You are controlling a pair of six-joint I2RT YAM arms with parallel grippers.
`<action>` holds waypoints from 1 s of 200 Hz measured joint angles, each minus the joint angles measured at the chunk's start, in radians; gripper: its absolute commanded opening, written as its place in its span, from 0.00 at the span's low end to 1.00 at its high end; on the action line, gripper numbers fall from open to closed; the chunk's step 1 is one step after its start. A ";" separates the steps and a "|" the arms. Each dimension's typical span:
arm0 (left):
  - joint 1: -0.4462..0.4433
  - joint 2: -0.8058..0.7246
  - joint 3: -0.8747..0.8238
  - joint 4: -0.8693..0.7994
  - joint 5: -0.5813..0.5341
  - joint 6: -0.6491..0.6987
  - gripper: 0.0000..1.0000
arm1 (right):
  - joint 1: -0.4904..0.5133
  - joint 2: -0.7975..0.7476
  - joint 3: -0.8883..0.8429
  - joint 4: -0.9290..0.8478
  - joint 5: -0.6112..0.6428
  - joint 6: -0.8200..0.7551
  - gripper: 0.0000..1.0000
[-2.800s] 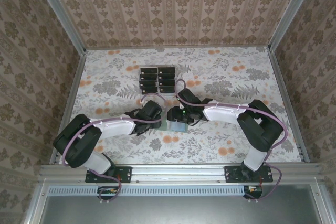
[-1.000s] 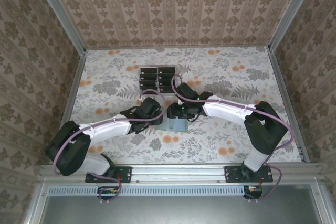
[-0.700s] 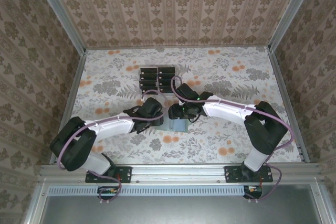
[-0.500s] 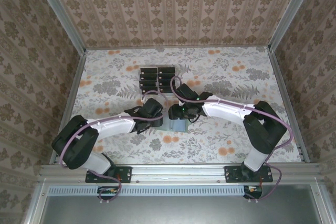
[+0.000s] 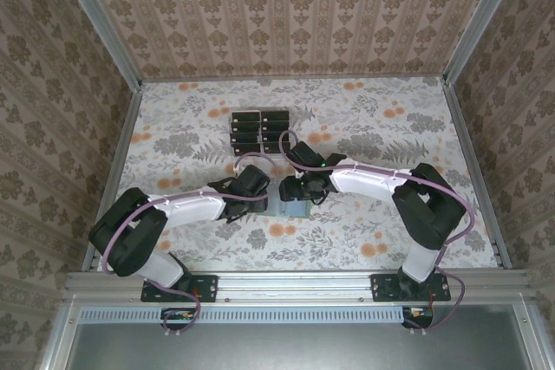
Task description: Put the credit cards into the card holder
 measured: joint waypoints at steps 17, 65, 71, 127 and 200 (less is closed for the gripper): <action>-0.003 0.002 0.000 0.002 -0.005 -0.003 0.52 | 0.000 0.023 -0.006 0.003 0.000 0.000 0.57; -0.006 0.004 -0.005 0.012 -0.014 -0.011 0.52 | 0.000 0.050 -0.013 0.053 -0.024 0.010 0.57; -0.006 0.005 -0.006 0.013 -0.015 -0.011 0.52 | 0.000 0.051 -0.015 0.063 -0.032 0.013 0.57; -0.014 0.004 -0.016 0.028 -0.032 -0.018 0.52 | -0.002 0.064 -0.027 0.153 -0.103 0.072 0.57; -0.018 -0.050 -0.039 0.020 -0.032 -0.017 0.53 | -0.003 0.067 -0.057 0.237 -0.150 0.148 0.57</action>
